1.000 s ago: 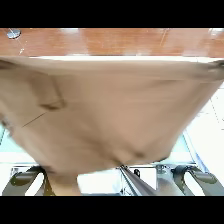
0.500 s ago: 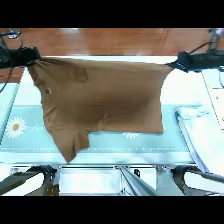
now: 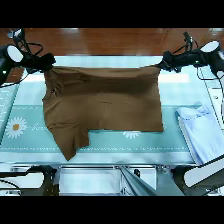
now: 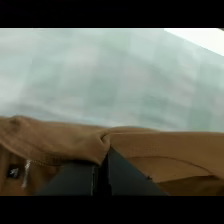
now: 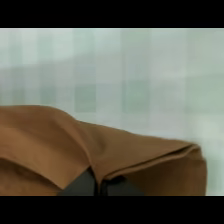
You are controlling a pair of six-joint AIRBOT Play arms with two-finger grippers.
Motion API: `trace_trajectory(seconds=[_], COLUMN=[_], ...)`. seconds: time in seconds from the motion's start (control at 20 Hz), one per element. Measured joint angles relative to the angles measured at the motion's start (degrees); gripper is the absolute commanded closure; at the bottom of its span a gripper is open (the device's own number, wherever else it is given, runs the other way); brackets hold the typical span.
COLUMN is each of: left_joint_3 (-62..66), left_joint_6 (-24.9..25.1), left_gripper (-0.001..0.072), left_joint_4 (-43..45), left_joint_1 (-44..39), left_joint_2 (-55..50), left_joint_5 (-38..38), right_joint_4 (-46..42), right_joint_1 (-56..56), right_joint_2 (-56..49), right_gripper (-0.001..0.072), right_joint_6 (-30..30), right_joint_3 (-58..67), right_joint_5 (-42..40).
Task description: Fold the shirts.
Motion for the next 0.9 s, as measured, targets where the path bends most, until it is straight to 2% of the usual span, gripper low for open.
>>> trace_trajectory(seconds=[0.15,0.3,0.35,0.4,0.45,0.7,0.9], left_joint_3=[0.3,-2.2,-3.0,-3.5,-3.9,-4.7,-12.0], left_joint_6=[7.3,11.2,11.9,12.4,12.6,13.5,15.0], left_gripper=[0.0682,0.0679,0.0541,0.0179,0.0004,0.0004,0.0004], left_joint_4=[-1.0,-1.4,-1.5,-1.5,-1.5,-2.1,-2.3], left_joint_1=[1.8,3.3,3.7,4.0,4.2,6.1,11.9], left_joint_2=[-0.2,-1.3,-2.1,-2.9,-3.7,-3.4,4.4], left_joint_5=[-11.4,-17.1,-18.6,-19.5,-20.3,-27.5,-30.3], right_joint_4=[-2.9,-9.6,-11.2,-12.5,-13.4,-15.6,-20.8], right_joint_1=[-0.2,0.8,1.2,1.6,2.1,0.0,-7.0], right_joint_2=[0.2,0.2,0.2,0.0,-0.1,1.7,9.9], right_gripper=[0.0681,0.0679,0.0534,0.0191,0.0086,0.0087,0.0088], right_joint_6=[-0.7,0.1,0.7,0.9,1.3,3.3,3.1], right_joint_3=[0.3,-1.9,-3.1,-4.2,-5.0,-5.6,-11.4], right_joint_5=[7.9,12.2,12.3,12.6,12.4,15.9,19.9])
